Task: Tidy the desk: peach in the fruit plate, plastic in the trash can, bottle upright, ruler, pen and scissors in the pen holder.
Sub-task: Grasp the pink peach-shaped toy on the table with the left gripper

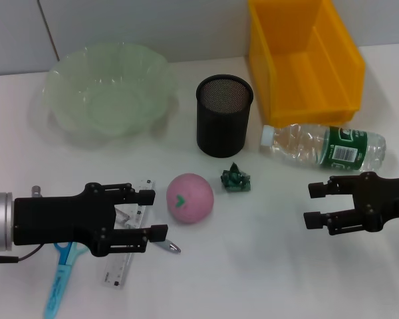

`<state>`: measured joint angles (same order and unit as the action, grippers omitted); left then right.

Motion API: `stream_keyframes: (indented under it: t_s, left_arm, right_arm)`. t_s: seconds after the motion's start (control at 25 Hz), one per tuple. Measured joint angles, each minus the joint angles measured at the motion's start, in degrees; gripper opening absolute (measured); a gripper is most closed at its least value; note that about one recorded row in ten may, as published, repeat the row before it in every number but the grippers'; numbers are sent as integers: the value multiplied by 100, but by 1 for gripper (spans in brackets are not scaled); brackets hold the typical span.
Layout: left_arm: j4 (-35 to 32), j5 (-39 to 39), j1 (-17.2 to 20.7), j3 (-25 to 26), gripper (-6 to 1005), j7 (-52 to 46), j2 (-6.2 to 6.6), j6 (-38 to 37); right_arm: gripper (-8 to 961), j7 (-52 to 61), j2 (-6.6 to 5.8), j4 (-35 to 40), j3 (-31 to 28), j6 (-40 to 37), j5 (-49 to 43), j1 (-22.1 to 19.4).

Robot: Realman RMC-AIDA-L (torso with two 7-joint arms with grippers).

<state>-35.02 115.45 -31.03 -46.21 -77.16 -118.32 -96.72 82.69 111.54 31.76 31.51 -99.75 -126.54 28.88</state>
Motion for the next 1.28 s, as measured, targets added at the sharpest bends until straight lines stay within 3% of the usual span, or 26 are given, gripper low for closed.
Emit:
stream_keyframes:
  t_s: [0.8, 1.08, 1.28]
  left_arm:
    - [-78, -19, -81, -10, 682, 133, -16, 60]
    - [112, -78, -375, -83, 667, 485, -74, 825]
    - [365, -391, -610, -791, 656, 569, -77, 1559]
  right_arm:
    - [816, 28, -1, -7, 66, 0, -75, -25]
    - [816, 76, -1, 4, 66, -2, -75, -24]
    - [816, 92, -1, 6, 66, -1, -75, -22]
